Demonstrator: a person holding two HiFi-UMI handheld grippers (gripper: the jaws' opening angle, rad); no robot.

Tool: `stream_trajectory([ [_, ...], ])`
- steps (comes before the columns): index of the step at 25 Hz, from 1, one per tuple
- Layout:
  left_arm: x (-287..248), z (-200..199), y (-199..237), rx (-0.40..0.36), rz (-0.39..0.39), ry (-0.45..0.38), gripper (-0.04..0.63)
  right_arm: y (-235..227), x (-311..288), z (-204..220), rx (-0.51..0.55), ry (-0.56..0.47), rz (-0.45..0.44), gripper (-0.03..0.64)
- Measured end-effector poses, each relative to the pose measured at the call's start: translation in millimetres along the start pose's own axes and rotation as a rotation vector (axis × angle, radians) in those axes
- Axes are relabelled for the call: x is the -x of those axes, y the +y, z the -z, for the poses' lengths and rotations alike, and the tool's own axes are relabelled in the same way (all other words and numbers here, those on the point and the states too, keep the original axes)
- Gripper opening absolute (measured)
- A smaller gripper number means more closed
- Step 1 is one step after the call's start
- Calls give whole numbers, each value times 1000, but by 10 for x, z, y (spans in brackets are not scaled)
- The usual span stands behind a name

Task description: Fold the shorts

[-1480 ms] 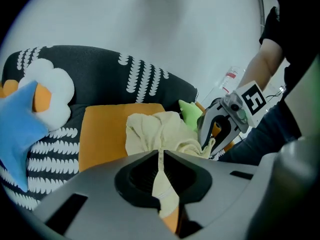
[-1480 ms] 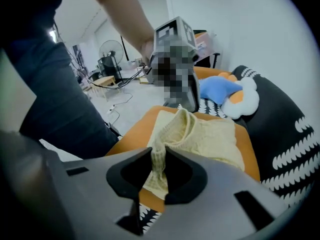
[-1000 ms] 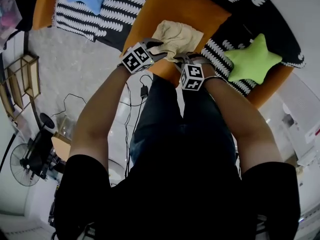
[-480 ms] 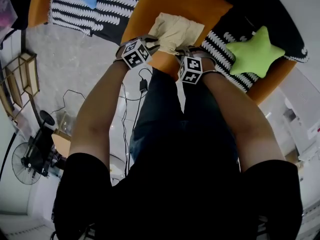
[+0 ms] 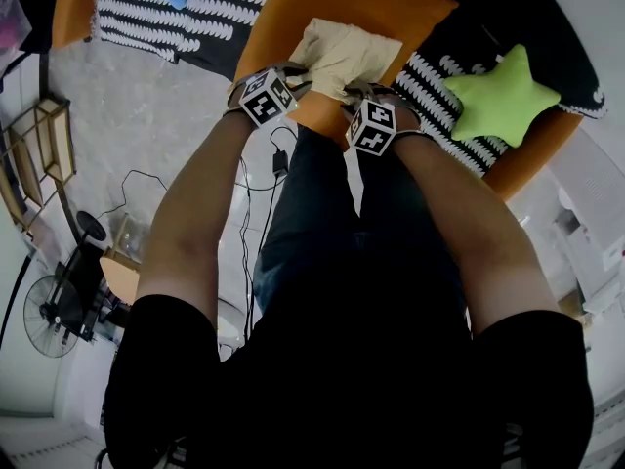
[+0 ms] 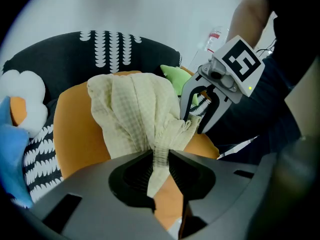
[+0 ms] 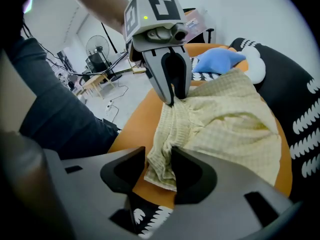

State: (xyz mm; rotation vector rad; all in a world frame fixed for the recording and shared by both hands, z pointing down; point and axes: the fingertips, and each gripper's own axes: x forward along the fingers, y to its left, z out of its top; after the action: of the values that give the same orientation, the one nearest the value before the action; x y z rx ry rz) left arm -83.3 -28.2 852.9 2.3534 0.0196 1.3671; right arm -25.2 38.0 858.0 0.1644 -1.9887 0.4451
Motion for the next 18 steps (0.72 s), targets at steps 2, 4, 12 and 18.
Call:
stream_trajectory([
  [2, 35, -19, -2, 13, -11, -7, 115, 39, 42, -26, -3, -4, -9, 204],
  [4, 93, -36, -15, 26, -21, -9, 120, 57, 133, -72, -31, -19, -15, 221],
  [12, 594, -7, -61, 90, -63, 47, 207, -252, 953, -53, -216, -79, 64, 224],
  [18, 1212, -366, -10, 189, -164, -69, 207, -608, 1735, -115, -357, -170, 134, 216],
])
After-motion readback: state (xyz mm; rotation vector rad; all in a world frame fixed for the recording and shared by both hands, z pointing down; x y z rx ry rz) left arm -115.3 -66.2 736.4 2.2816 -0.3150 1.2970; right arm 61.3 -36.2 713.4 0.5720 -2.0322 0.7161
